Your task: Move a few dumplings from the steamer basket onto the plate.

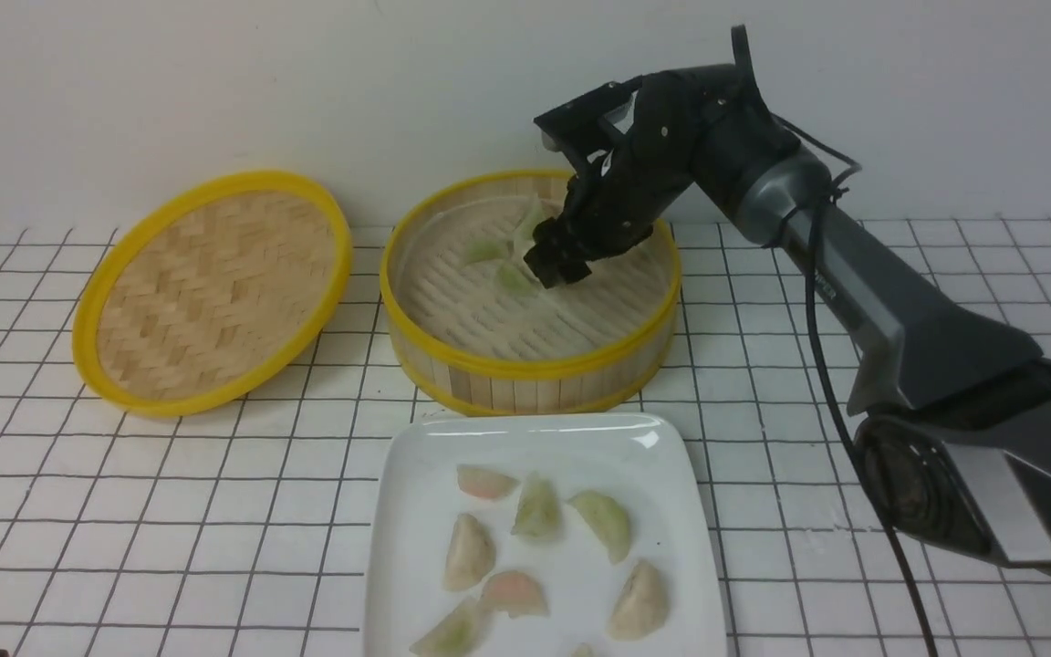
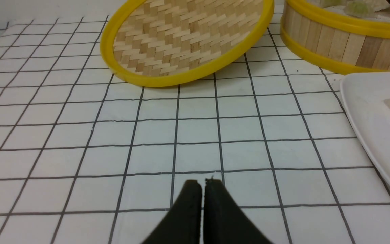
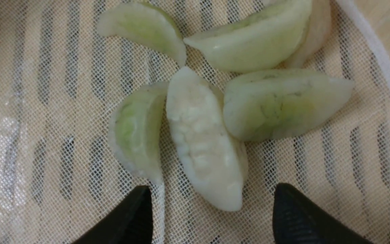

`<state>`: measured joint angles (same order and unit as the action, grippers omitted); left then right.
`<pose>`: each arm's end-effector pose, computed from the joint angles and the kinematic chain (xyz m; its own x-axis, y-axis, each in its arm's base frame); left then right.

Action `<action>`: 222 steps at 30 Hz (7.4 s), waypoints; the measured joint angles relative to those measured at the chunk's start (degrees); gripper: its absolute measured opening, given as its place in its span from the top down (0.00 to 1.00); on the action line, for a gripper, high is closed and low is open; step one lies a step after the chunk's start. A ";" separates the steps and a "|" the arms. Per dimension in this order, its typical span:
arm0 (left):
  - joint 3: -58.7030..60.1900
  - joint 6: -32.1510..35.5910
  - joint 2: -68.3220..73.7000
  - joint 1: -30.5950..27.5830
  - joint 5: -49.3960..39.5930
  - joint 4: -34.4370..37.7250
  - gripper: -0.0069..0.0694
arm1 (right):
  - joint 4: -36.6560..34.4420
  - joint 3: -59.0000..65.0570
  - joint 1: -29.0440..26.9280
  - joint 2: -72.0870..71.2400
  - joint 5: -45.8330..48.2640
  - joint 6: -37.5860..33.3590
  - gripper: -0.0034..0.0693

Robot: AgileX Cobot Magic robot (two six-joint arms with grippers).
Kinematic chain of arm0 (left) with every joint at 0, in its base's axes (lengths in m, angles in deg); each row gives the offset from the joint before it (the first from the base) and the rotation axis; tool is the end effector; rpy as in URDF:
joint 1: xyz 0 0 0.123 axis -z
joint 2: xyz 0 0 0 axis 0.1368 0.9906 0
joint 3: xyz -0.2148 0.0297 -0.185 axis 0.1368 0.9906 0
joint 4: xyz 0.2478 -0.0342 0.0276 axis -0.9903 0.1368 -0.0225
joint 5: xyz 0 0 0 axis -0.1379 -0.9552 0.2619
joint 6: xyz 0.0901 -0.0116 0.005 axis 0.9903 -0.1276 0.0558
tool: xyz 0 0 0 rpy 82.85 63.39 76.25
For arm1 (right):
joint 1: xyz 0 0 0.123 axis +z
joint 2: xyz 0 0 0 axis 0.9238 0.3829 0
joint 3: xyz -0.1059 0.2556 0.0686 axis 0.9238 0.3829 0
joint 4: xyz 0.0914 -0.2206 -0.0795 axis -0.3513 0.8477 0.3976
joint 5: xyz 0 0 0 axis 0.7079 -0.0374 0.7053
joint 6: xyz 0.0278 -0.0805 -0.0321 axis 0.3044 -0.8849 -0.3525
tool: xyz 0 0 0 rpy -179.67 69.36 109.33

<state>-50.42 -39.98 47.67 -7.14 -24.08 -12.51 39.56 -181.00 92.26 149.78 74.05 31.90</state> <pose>0.0522 -0.0022 0.1701 -0.3100 -0.0104 -0.9507 0.0250 0.9995 -0.0191 0.5032 0.2497 0.1799 -0.6642 -0.5579 -0.4976 -0.6594 0.7508 0.0386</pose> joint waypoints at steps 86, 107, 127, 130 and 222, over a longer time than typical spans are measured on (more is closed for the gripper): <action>-61.22 14.23 72.93 0.77 -23.97 21.95 0.92 | -7.44 16.38 -8.20 -8.67 -4.47 0.55 0.49; -79.60 17.33 96.70 10.89 -28.52 19.57 0.92 | -10.53 16.38 -6.76 -7.18 -1.22 -3.34 0.73; -132.96 16.26 135.89 14.98 -45.51 19.45 0.84 | -8.88 59.44 -6.76 -46.60 1.73 4.10 0.73; -137.27 17.21 140.61 16.59 -45.28 19.45 0.77 | -10.75 66.97 -6.74 -50.71 1.73 3.26 0.73; -93.00 12.49 113.45 21.99 -46.94 13.29 0.22 | -0.64 63.68 3.42 -66.87 1.28 15.87 0.65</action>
<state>-143.43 -27.49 161.13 14.85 -71.03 0.78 38.93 -117.32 95.68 82.92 75.33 47.77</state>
